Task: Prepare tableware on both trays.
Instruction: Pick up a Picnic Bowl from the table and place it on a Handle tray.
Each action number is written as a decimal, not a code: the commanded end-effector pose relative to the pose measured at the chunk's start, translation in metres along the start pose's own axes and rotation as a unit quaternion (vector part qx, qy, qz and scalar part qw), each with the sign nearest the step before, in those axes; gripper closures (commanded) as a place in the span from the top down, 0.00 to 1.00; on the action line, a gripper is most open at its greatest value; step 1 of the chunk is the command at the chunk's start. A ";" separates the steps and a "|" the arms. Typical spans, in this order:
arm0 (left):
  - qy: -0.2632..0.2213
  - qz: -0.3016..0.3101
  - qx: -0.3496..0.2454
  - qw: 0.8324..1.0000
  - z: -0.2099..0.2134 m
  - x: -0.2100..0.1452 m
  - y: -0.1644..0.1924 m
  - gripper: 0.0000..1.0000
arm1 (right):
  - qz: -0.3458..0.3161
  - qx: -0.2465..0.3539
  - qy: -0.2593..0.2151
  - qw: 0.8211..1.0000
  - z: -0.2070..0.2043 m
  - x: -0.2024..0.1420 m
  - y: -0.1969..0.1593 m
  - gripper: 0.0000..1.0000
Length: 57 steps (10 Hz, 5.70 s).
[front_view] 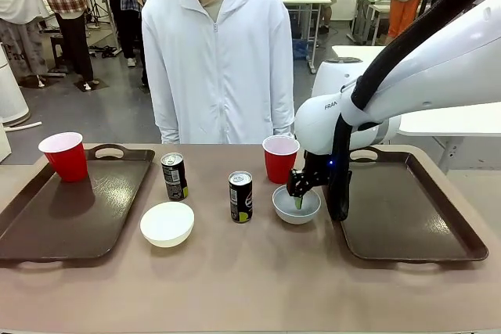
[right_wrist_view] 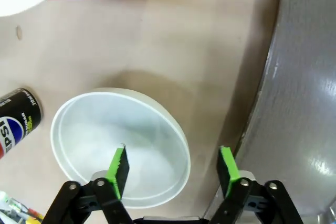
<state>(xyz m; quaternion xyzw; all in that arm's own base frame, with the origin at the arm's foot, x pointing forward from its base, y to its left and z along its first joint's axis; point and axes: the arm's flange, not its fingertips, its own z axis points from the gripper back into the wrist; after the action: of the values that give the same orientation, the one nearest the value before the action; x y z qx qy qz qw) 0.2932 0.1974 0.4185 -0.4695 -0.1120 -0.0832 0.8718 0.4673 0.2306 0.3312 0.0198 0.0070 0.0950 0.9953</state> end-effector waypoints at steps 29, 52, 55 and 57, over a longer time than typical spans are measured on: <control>-0.003 0.007 -0.004 1.000 0.001 0.000 -0.003 1.00 | -0.158 0.074 -0.100 0.980 0.101 -0.103 -0.238 0.00; -0.003 0.007 -0.004 1.000 0.001 0.000 -0.003 1.00 | -0.153 0.011 -0.064 0.986 0.017 -0.080 -0.206 0.00; -0.003 0.007 -0.004 1.000 0.001 0.000 -0.003 1.00 | -0.134 0.031 -0.065 0.988 0.019 -0.080 -0.200 0.64; -0.003 0.007 -0.004 1.000 0.001 0.000 -0.003 1.00 | -0.126 0.037 -0.057 0.990 0.027 -0.082 -0.198 0.28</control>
<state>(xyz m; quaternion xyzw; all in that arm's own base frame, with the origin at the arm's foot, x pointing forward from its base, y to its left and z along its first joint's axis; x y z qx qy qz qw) 0.2932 0.1974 0.4185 -0.4690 -0.1116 -0.0828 0.8722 0.4252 0.0220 0.3478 0.0447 -0.0497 -0.0427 0.9969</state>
